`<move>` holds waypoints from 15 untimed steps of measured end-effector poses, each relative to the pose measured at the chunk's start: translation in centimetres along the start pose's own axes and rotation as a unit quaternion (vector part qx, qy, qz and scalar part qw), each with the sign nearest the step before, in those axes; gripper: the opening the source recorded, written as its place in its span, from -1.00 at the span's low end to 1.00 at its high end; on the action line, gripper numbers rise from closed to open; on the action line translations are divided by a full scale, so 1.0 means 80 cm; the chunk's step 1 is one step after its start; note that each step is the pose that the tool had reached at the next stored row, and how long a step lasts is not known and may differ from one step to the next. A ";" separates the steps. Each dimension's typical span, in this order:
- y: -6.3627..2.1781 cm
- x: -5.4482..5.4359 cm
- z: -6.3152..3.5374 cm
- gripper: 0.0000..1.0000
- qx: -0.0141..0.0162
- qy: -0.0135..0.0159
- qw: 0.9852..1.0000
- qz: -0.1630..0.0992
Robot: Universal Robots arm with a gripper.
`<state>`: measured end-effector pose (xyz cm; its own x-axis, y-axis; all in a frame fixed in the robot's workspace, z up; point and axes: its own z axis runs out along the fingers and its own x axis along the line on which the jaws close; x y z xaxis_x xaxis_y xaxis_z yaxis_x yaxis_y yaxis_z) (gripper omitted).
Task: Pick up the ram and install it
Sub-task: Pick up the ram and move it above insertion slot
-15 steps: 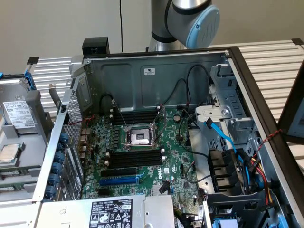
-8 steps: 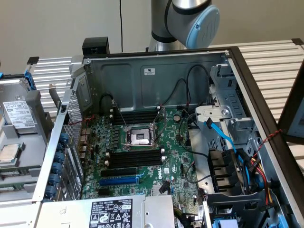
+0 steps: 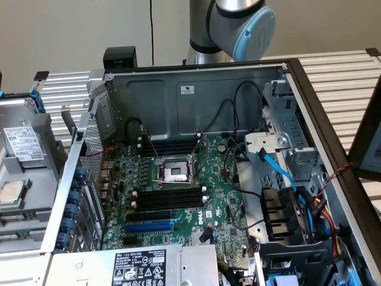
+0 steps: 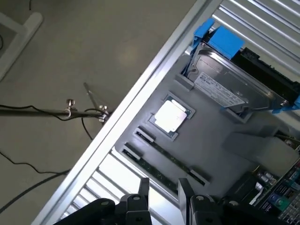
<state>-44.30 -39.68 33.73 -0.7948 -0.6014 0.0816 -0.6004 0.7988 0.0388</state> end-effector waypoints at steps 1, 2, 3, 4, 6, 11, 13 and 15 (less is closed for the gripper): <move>0.000 0.000 0.001 -0.24 0.001 0.000 1.000 -0.009; 0.000 0.000 0.001 -0.24 0.001 0.001 1.000 -0.018; 0.000 0.000 0.002 -0.24 0.002 0.001 1.000 -0.028; 0.000 0.000 0.002 -0.24 0.003 0.001 0.999 -0.036; 0.000 0.000 0.003 -0.24 0.004 0.002 0.999 -0.054; 0.000 -0.001 0.007 -0.24 0.008 0.004 0.995 -0.099; 0.000 -0.001 0.009 -0.24 0.010 0.005 0.993 -0.118; 0.000 -0.001 0.011 -0.24 0.011 0.005 0.991 -0.136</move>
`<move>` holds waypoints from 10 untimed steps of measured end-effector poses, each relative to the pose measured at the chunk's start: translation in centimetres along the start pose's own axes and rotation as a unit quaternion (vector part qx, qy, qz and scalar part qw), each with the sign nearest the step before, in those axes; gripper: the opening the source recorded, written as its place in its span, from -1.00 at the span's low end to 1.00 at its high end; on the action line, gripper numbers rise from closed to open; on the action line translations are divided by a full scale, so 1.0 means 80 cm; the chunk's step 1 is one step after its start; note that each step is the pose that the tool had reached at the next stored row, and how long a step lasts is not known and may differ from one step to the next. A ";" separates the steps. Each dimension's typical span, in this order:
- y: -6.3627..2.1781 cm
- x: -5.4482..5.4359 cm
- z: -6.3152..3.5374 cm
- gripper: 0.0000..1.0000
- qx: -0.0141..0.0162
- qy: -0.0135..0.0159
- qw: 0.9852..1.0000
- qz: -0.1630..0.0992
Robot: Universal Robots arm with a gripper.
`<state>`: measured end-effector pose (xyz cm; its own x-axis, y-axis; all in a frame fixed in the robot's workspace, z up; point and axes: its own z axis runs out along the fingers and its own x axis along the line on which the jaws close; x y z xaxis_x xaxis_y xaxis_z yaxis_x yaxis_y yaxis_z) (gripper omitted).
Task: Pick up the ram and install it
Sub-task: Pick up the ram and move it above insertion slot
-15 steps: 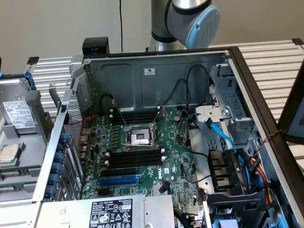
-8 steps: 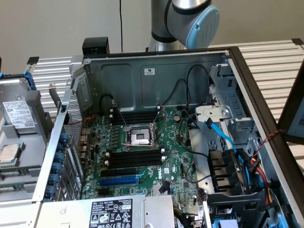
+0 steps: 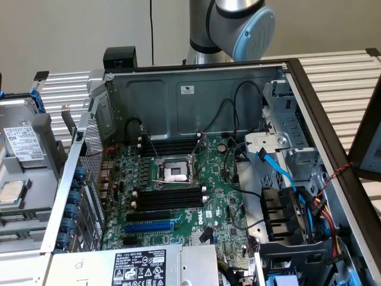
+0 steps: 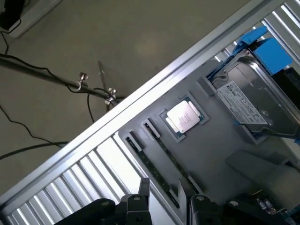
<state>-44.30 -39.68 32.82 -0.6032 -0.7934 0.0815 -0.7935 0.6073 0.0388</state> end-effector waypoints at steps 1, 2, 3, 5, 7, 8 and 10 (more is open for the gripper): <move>0.000 0.000 0.001 -0.24 0.001 0.000 1.000 -0.009; 0.000 0.000 0.003 -0.24 0.002 0.001 1.000 -0.018; 0.000 0.000 0.003 -0.24 0.003 0.001 1.000 -0.027; 0.000 0.000 0.004 -0.24 0.008 -0.001 0.999 -0.045; 0.000 0.000 0.005 -0.24 0.017 -0.006 0.998 -0.060; 0.000 0.000 0.005 -0.24 0.022 -0.008 0.997 -0.067; 0.000 0.000 0.006 -0.24 0.030 -0.013 0.996 -0.081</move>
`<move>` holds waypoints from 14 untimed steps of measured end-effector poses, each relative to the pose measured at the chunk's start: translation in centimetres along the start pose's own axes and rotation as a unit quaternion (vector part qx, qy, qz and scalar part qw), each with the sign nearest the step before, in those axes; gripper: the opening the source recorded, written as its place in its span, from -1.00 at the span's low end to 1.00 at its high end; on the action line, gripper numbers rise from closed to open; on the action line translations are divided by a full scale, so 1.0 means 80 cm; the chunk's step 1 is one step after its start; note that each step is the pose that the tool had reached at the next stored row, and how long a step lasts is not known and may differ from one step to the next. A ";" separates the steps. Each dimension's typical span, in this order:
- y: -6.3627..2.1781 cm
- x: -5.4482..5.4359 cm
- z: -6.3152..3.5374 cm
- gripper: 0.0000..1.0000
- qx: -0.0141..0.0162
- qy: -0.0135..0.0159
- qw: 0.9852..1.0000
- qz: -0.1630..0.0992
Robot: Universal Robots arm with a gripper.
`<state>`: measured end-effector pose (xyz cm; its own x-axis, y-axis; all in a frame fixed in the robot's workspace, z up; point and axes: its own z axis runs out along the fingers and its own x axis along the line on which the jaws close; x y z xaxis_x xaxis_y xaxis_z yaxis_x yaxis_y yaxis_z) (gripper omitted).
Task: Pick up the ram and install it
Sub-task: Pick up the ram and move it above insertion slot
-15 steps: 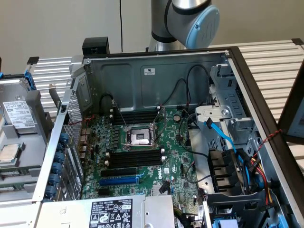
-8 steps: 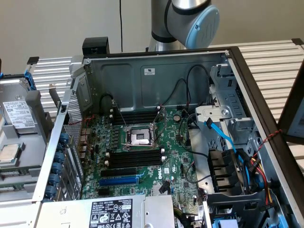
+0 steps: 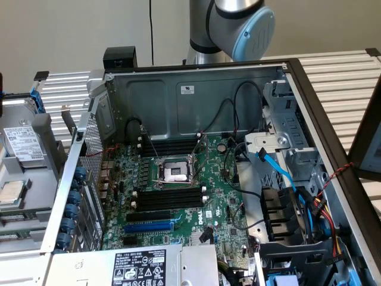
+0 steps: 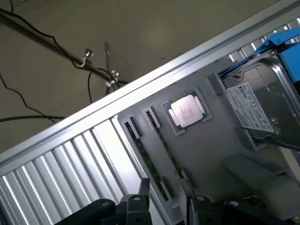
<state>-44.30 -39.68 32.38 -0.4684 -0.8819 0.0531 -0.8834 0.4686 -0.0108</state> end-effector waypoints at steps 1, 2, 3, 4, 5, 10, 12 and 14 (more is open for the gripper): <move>0.000 0.000 0.001 -0.24 0.003 -0.002 1.000 -0.008; 0.000 0.000 0.002 -0.24 0.004 -0.002 1.000 -0.017; 0.000 0.000 0.004 -0.24 0.005 -0.002 1.000 -0.026; 0.000 0.000 0.006 -0.24 0.005 -0.002 0.999 -0.034; 0.000 0.000 0.009 -0.24 0.006 -0.003 0.999 -0.041; 0.001 -0.001 0.020 -0.24 0.007 -0.003 0.998 -0.067; 0.001 -0.001 0.025 -0.24 0.008 -0.003 0.997 -0.076; 0.001 -0.001 0.029 -0.24 0.008 -0.003 0.996 -0.084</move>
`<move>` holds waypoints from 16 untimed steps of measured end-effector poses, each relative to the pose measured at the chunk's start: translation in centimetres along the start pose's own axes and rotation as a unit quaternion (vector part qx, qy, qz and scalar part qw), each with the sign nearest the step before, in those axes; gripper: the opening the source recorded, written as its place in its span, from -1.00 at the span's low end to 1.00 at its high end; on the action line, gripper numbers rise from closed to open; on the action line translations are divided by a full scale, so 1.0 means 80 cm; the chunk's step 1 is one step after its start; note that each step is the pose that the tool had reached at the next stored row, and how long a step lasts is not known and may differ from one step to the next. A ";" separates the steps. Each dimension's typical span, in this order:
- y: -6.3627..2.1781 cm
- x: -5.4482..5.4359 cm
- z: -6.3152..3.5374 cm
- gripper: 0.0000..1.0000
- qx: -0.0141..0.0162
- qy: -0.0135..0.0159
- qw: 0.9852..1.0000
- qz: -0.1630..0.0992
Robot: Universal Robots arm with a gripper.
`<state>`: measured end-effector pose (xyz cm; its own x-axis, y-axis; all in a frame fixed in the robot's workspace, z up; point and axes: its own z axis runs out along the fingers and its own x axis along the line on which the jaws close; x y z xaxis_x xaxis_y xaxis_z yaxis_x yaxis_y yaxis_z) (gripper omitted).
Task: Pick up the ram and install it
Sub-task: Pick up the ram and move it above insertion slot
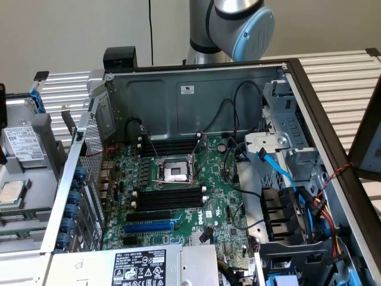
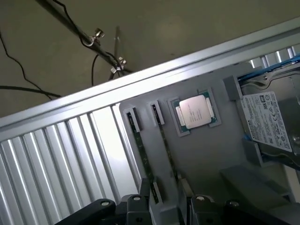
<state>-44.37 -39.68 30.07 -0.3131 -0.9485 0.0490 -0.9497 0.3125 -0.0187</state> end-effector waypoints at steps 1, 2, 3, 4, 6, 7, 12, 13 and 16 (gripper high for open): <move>0.000 0.000 0.002 -0.24 0.000 0.000 1.000 -0.004; 0.000 0.000 0.004 -0.24 0.001 0.000 1.000 -0.007; 0.000 0.000 0.007 -0.24 0.001 0.000 1.000 -0.009; 0.000 0.000 0.009 -0.24 0.001 0.000 1.000 -0.011; 0.000 0.001 0.013 -0.24 0.001 0.000 1.000 -0.013; 0.000 0.001 0.016 -0.24 0.001 0.000 1.000 -0.015; 0.000 0.001 0.022 -0.24 0.006 -0.002 0.999 -0.048; 0.000 0.001 0.023 -0.24 0.007 -0.002 0.998 -0.057; 0.000 0.001 0.026 -0.24 0.010 -0.003 0.996 -0.084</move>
<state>-44.37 -39.86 28.01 -0.1491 -0.9877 0.0477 -0.9886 0.1477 -0.0306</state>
